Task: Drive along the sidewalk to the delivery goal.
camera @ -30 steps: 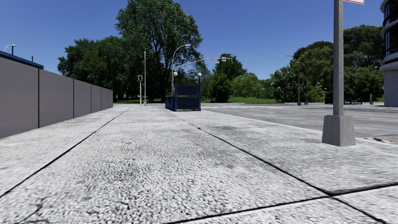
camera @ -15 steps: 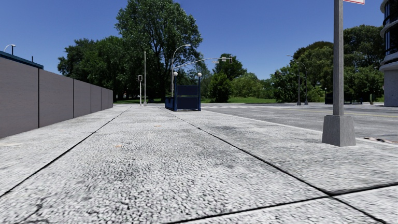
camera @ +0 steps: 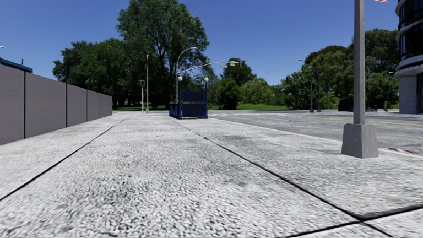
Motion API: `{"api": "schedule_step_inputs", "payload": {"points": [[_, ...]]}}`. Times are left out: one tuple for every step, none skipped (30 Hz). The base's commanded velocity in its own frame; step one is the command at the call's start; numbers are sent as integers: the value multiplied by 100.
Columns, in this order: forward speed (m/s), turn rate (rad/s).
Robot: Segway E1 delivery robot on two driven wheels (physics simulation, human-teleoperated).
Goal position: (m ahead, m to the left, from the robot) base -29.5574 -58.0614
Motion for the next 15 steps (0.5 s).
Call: {"api": "schedule_step_inputs", "payload": {"points": [[81,-60],[81,-64],[81,-64],[81,-66],[81,-66],[82,-69],[82,-69],[86,-71],[90,-72],[93,-73],[95,-78],[95,-78],[96,-82],[99,-83],[102,-84]]}}
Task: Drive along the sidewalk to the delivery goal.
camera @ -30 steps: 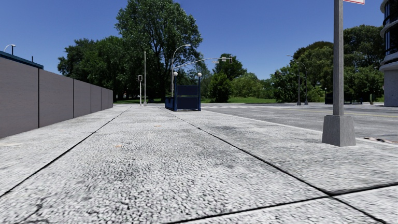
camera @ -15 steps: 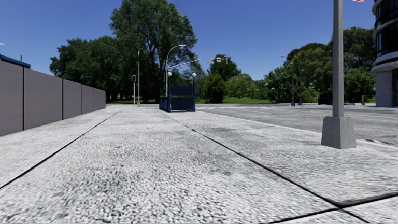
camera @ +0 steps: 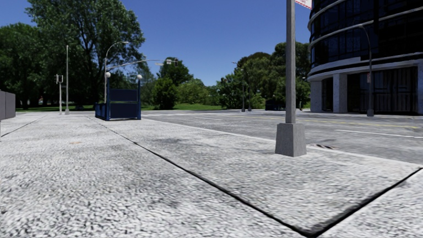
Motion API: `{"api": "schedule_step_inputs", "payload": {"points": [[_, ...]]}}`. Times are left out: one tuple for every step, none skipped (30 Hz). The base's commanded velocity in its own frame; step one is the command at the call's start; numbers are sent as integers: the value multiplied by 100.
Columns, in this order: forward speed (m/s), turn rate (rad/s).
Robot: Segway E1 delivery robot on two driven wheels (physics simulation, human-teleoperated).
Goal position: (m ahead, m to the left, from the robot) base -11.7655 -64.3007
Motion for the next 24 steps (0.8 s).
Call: {"api": "schedule_step_inputs", "payload": {"points": [[113,-84],[113,-84],[121,-84],[123,-86],[123,-90],[124,-91],[124,-91],[124,-92],[124,-92],[124,-92],[124,-92],[124,-92],[124,-92],[124,-92],[124,-92],[124,-92],[124,-92],[124,-94],[124,-94],[124,-95],[124,-96],[124,-96],[124,-99],[124,-102]]}}
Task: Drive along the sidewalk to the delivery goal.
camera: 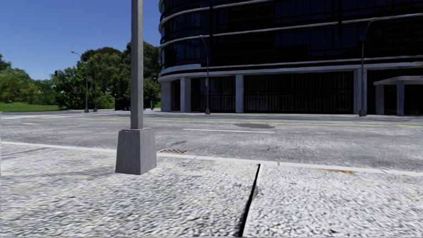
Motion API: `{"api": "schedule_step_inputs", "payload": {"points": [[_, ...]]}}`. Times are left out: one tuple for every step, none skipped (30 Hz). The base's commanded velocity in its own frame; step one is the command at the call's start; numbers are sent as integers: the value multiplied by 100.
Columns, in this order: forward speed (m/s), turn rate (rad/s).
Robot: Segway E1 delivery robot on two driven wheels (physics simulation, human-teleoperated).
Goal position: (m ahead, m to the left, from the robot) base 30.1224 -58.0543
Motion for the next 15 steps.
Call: {"api": "schedule_step_inputs", "payload": {"points": [[124,-103],[124,-104],[124,-104],[124,-104],[124,-104],[124,-104],[124,-104],[124,-104],[124,-104],[126,-104],[128,-104],[129,-105],[129,-105],[130,-105],[131,-106]]}}
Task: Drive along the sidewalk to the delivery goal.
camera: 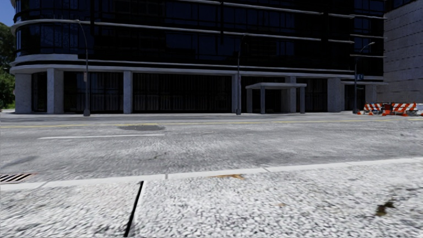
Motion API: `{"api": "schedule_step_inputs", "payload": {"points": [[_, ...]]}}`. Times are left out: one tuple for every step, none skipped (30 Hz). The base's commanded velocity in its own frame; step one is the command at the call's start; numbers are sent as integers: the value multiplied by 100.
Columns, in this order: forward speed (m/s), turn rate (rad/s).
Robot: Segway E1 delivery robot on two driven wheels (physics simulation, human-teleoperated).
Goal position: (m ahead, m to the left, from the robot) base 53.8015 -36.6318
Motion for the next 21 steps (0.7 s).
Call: {"api": "schedule_step_inputs", "payload": {"points": [[131,-106],[131,-106],[131,-106],[132,-106],[133,-106],[134,-106],[136,-106],[137,-106],[137,-106],[138,-106],[138,-106],[138,-106],[138,-106],[138,-106],[138,-106],[138,-106],[138,-106],[138,-106],[138,-106],[138,-106],[139,-106]]}}
